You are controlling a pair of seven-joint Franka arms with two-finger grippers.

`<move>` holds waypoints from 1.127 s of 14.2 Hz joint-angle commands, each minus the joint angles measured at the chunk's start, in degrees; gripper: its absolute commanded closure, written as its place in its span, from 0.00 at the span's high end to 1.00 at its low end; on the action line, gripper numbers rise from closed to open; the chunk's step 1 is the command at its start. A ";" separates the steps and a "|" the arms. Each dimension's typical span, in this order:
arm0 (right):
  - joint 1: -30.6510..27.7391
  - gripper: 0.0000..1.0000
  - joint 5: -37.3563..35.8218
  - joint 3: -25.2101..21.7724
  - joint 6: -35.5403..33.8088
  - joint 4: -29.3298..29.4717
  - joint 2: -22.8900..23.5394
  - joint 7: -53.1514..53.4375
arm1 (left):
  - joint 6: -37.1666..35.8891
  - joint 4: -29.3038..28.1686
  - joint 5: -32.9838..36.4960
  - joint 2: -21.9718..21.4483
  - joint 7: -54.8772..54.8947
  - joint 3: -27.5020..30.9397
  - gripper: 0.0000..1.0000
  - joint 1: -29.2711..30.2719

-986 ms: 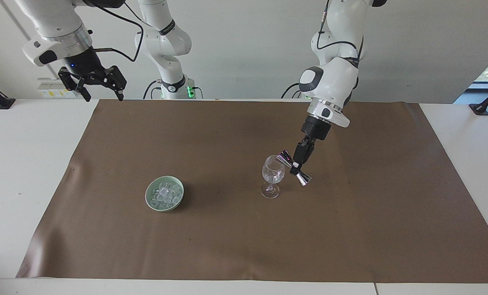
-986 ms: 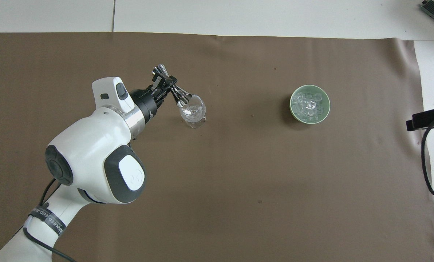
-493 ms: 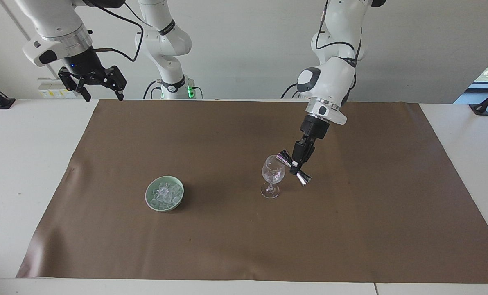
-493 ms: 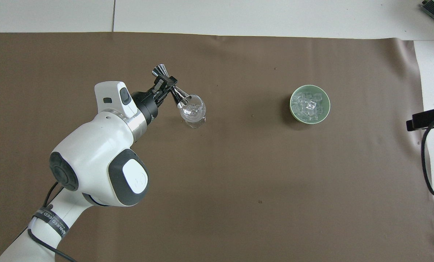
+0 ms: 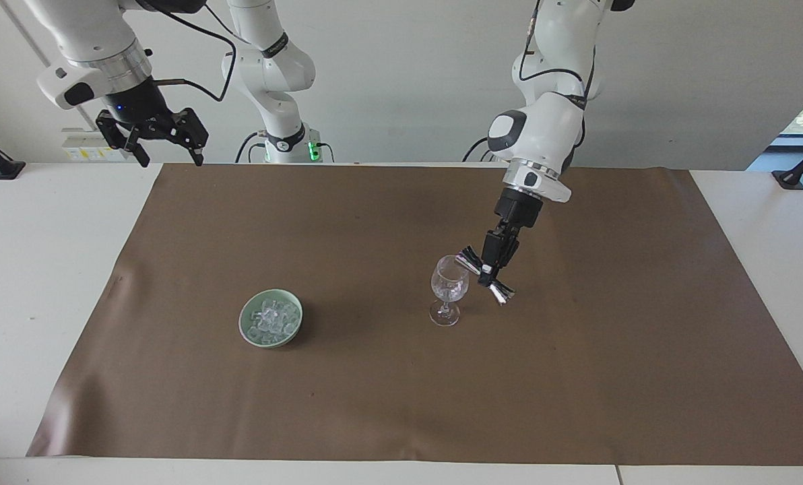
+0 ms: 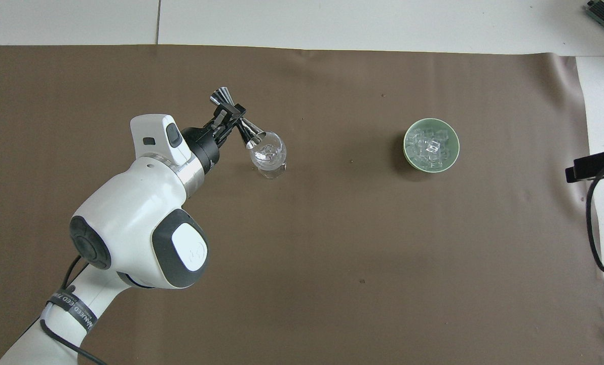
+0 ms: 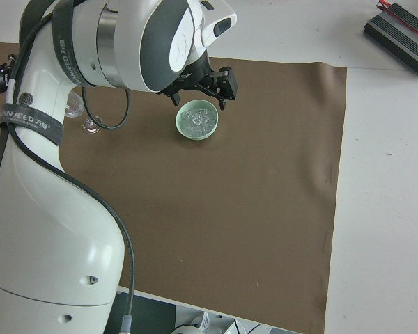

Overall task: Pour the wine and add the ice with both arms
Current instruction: 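Hold the jigger tipped over the glass to pour with the left gripper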

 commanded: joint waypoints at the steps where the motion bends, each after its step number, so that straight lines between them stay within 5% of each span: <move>1: -0.20 1.00 0.95 -0.09 0.37 -0.82 -0.66 -0.35 | 2.41 -1.92 0.82 -0.89 -0.01 0.99 0.00 -1.70; 16: -0.02 1.00 0.95 -0.09 0.28 -0.82 -0.66 -0.35 | 3.29 -2.01 0.82 -0.62 -0.01 0.90 0.00 -2.14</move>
